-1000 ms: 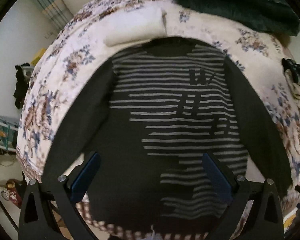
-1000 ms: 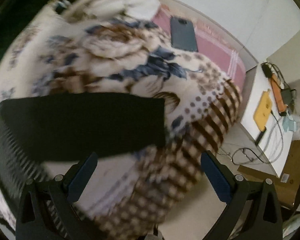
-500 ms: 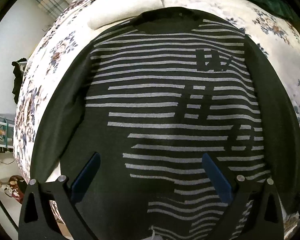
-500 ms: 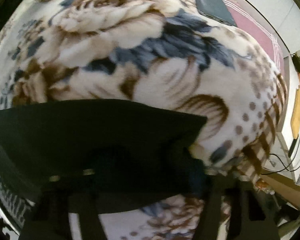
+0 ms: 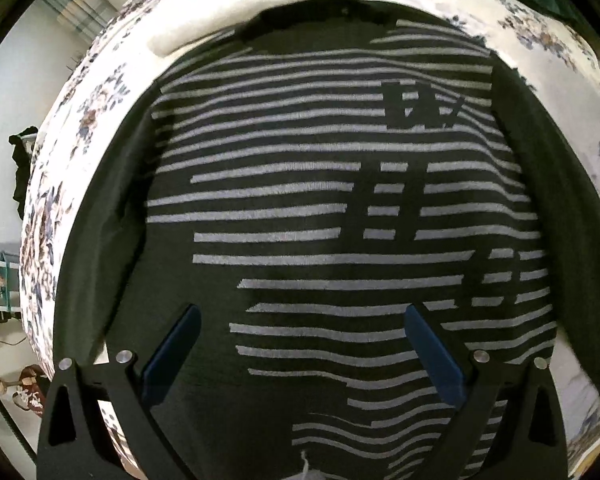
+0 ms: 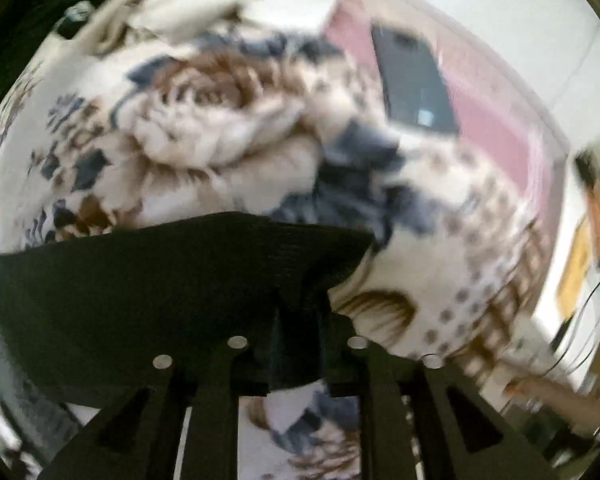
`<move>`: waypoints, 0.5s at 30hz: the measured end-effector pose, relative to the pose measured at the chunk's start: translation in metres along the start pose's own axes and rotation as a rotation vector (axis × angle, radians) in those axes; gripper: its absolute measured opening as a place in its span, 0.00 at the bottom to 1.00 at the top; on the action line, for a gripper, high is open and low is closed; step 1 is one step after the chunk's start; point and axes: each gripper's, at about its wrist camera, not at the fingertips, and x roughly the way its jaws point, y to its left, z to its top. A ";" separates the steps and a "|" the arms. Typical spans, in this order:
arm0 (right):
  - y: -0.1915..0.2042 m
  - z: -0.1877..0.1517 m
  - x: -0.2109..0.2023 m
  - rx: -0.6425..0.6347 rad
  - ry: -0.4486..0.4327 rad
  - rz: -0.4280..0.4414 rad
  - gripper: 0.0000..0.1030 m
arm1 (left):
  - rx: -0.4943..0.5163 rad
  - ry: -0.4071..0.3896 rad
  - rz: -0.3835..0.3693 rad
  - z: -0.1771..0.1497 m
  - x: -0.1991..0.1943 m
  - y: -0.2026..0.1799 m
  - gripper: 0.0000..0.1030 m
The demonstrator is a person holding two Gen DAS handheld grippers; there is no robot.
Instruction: Fold small clothes
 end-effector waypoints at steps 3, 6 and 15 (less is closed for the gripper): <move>-0.037 -0.008 -0.007 0.212 -0.008 0.121 0.58 | 0.007 0.006 0.005 -0.002 0.006 0.001 1.00; -0.074 -0.028 0.003 0.439 0.040 0.222 0.60 | 0.012 0.031 0.012 -0.004 0.020 0.003 1.00; -0.067 -0.025 0.046 0.593 -0.046 0.374 0.48 | -0.005 0.083 -0.012 0.001 0.046 0.016 1.00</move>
